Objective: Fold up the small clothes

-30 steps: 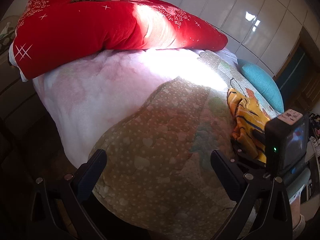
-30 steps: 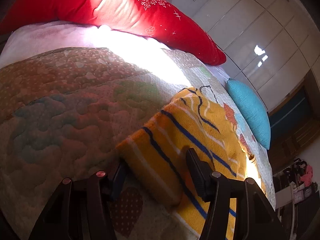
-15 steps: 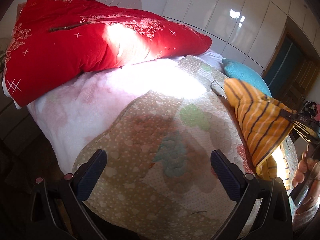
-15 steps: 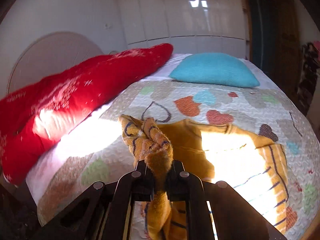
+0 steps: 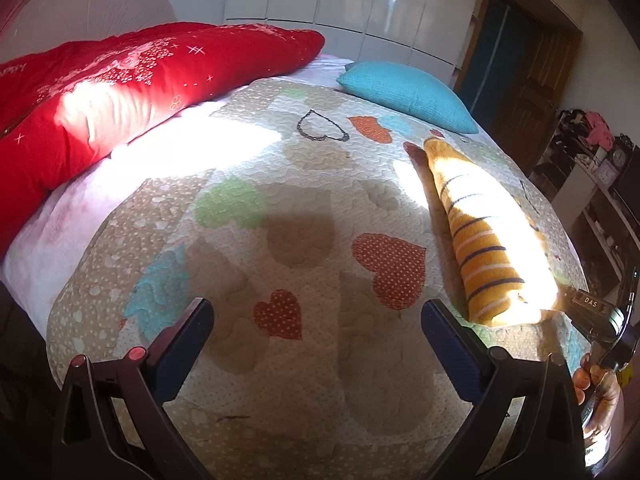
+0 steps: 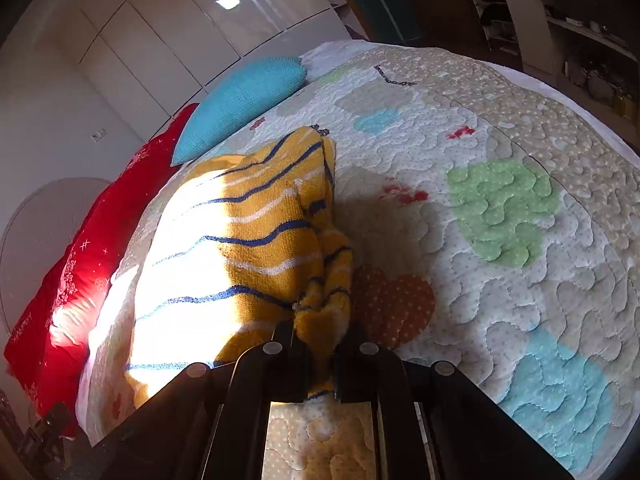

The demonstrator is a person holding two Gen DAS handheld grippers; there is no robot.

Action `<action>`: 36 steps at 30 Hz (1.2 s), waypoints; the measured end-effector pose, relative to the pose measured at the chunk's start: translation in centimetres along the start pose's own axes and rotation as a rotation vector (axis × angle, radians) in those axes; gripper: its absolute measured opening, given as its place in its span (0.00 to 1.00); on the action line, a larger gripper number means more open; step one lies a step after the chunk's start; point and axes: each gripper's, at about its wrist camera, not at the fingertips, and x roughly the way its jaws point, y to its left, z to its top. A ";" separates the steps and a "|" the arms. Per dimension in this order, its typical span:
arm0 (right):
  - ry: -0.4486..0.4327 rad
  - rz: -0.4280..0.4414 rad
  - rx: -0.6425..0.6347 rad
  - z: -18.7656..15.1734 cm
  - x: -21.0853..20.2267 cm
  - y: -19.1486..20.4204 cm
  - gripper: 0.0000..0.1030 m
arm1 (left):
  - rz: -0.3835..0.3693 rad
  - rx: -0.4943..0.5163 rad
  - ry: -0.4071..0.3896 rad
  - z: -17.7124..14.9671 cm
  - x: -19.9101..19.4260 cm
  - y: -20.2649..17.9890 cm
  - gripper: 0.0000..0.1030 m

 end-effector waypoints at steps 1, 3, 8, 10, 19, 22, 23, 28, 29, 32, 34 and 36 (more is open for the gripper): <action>-0.002 0.011 -0.021 0.0 -0.2 0.3 0.09 | -0.011 0.015 0.001 0.2 0.1 -0.6 1.00; -0.004 0.023 -0.051 0.1 -0.6 0.6 0.13 | -0.032 0.048 -0.002 0.9 0.2 -2.0 1.00; -0.033 0.035 -0.074 0.5 -2.4 0.4 0.15 | -0.093 0.133 -0.032 3.2 1.6 -6.5 1.00; -0.050 0.034 -0.083 0.7 -3.2 0.6 0.18 | -0.122 0.160 -0.036 4.2 2.9 -8.5 1.00; -0.067 -0.033 -0.108 1.1 -3.2 0.2 0.21 | -0.094 0.305 0.209 1.2 14.4 -15.3 1.00; -0.048 0.001 -0.093 1.6 -2.7 -0.8 0.39 | -0.180 0.254 0.237 1.4 13.9 -14.0 1.00; -0.051 0.028 -0.090 1.9 -2.6 -1.2 0.47 | -0.233 0.239 0.256 2.1 13.5 -13.6 1.00; -0.040 0.086 -0.110 5.4 -0.1 -1.5 0.72 | -0.357 0.057 0.180 6.0 12.9 -10.0 1.00; -0.019 0.104 -0.112 6.3 1.1 -1.4 0.72 | -0.378 0.030 0.198 6.7 13.8 -9.6 1.00; 0.079 0.172 -0.078 8.7 5.5 -1.4 0.72 | -0.443 0.006 0.280 7.9 17.9 -9.8 1.00; 0.164 0.239 -0.038 9.6 8.8 -1.5 0.72 | -0.533 -0.017 0.353 7.8 20.6 -10.6 1.00; 0.253 0.299 0.021 9.9 12.1 -1.9 0.73 | -0.570 -0.035 0.363 7.9 21.5 -11.2 1.00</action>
